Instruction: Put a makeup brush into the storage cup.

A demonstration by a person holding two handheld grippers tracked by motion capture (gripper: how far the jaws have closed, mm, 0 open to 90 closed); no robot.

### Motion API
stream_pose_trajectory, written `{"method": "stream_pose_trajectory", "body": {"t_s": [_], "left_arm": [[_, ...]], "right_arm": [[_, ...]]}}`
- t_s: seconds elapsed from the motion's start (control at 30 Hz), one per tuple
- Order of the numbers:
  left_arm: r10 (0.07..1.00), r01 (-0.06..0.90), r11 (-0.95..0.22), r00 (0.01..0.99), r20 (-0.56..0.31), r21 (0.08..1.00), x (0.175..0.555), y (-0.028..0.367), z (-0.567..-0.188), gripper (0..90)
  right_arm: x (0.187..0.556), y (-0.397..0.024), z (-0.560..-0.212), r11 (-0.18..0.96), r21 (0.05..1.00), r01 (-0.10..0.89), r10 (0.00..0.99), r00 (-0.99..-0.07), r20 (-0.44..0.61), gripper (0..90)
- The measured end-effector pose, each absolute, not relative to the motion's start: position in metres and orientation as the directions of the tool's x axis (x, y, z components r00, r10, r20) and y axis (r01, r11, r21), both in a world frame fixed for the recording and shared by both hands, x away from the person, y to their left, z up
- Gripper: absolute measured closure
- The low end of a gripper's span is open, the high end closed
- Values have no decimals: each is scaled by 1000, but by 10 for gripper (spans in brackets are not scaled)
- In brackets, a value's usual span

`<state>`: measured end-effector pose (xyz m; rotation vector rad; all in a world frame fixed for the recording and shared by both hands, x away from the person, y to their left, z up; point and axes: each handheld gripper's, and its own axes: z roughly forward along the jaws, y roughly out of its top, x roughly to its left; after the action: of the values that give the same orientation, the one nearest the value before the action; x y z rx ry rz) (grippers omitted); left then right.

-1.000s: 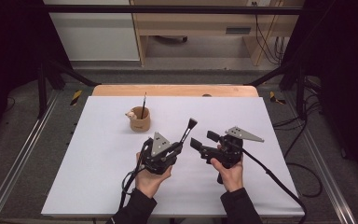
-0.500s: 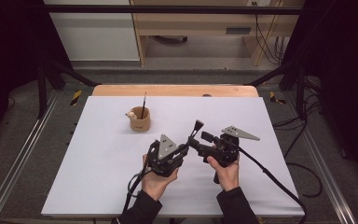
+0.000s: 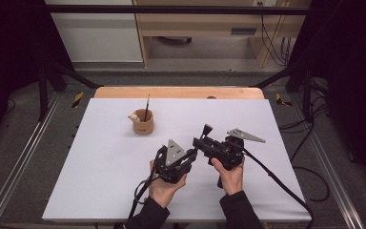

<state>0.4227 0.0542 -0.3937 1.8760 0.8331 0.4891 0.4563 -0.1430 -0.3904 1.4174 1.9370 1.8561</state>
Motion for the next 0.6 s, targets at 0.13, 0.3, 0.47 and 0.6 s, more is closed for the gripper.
{"method": "stream_pose_trajectory", "body": {"t_s": [0.13,0.3,0.47,0.6], "left_arm": [[729,325,-280,684,-21,903,421,54,-393,790],[731,326,-276,682,-23,904,420,54,-393,790],[733,329,-274,680,-26,903,420,54,-394,790],[728,332,-275,685,-31,902,421,54,-395,788]], "right_arm": [[457,-143,-391,-179,823,540,661,-553,507,663],[456,-143,-390,-185,816,547,657,-548,517,718],[456,-143,-390,-196,809,554,633,-558,536,768],[455,-143,-389,-192,811,553,630,-564,534,774]]}}
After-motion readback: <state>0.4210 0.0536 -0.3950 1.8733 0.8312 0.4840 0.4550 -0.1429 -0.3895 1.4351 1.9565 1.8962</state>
